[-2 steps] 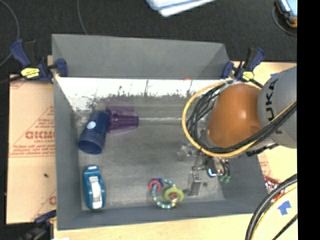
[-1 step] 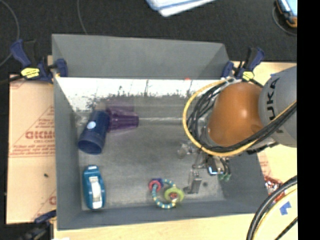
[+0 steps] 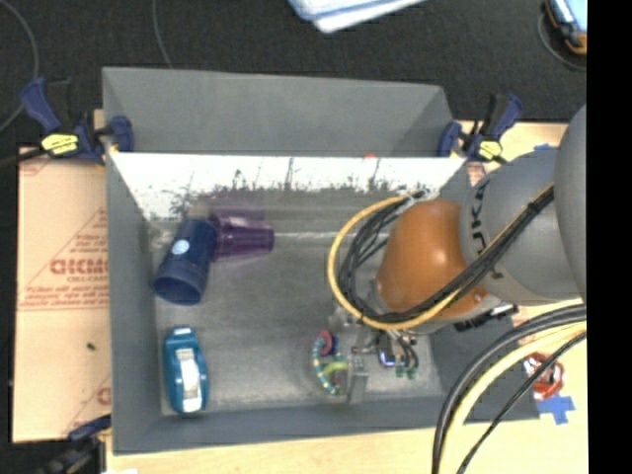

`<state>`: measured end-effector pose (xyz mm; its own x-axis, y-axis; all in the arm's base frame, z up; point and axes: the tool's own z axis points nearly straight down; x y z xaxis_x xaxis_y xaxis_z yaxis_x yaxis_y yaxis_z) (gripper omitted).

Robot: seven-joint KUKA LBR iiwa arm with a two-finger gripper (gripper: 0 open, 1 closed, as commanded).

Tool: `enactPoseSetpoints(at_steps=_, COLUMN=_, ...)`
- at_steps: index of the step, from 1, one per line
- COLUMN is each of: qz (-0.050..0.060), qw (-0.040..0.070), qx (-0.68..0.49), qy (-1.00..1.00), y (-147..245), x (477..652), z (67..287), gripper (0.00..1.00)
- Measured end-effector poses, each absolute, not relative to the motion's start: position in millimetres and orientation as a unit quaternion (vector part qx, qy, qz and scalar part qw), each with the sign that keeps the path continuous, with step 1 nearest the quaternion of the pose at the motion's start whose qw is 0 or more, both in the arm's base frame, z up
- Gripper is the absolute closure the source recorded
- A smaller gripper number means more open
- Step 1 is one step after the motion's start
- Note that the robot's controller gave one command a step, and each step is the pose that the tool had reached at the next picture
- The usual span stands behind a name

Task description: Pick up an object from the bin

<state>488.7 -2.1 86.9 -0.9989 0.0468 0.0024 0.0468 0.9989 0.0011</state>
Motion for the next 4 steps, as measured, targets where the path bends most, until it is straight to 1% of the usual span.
enactPoseSetpoints(at_steps=1, qz=0.0, qw=-0.003, qx=-0.022, qy=-1.0, y=-3.8, x=490.0, z=98.3, gripper=1.0)
enactPoseSetpoints(at_steps=2, qz=0.0, qw=-0.001, qx=-0.022, qy=-1.0, y=-3.7, x=489.1, z=96.5, gripper=0.0)
enactPoseSetpoints(at_steps=3, qz=0.0, qw=-0.001, qx=-0.022, qy=-1.0, y=-3.7, x=489.0, z=96.4, gripper=0.0)
enactPoseSetpoints(at_steps=4, qz=-0.001, qw=-0.007, qx=-0.014, qy=-1.0, y=14.9, x=483.4, z=74.7, gripper=0.0)
